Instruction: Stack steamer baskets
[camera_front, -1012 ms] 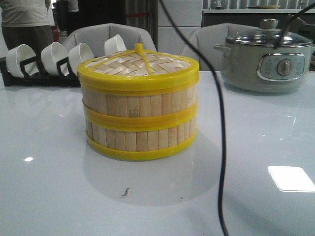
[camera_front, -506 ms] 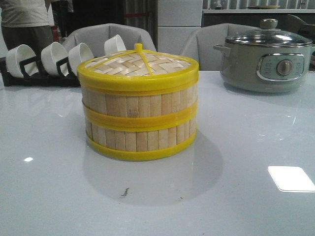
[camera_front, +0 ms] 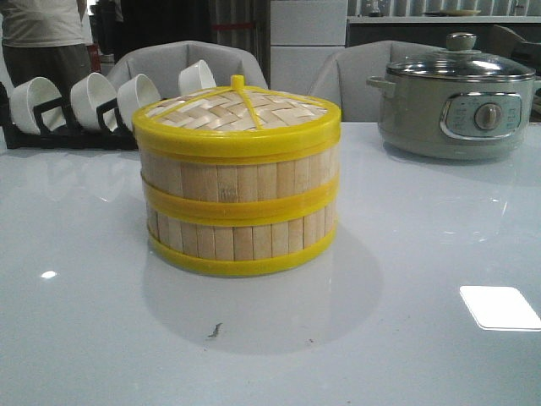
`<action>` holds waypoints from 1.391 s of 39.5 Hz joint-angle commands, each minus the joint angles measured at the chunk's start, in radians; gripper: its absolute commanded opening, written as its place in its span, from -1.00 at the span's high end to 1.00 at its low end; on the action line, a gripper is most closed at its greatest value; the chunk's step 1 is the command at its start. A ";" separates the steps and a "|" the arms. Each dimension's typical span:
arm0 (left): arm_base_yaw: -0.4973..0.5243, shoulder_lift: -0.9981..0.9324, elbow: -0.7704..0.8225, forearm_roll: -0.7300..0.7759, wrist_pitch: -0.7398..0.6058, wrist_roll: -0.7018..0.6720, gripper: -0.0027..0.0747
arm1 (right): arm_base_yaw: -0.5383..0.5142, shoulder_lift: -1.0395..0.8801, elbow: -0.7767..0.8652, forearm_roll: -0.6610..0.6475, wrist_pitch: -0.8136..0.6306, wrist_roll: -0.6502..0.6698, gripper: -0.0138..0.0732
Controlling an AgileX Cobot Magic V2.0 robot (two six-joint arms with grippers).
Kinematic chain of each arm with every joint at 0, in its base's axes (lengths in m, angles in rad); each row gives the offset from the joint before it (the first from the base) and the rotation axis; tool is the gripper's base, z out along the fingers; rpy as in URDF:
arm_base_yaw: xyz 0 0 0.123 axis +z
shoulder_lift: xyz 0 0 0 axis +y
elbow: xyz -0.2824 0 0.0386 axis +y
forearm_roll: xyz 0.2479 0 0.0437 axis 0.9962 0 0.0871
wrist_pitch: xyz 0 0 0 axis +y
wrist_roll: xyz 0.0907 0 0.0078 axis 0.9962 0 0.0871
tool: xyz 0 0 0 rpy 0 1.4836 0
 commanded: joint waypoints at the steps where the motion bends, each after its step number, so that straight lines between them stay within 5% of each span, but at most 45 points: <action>1: 0.004 0.004 -0.027 0.002 -0.077 -0.009 0.69 | -0.017 -0.041 0.038 0.013 -0.087 -0.005 -0.34; 11: 0.004 0.004 -0.027 0.002 -0.077 -0.009 0.69 | -0.018 -0.118 0.222 0.013 -0.251 -0.005 -0.17; 15: 0.004 0.004 -0.027 0.002 -0.077 -0.009 0.69 | -0.018 -0.118 0.270 0.013 -0.298 -0.005 0.08; 20: 0.004 0.004 -0.027 0.002 -0.077 -0.009 0.69 | -0.018 -0.118 0.298 0.012 -0.308 -0.005 0.61; 55: 0.004 0.004 -0.027 0.002 -0.077 -0.009 0.69 | -0.018 -0.118 0.298 0.000 -0.345 -0.005 0.55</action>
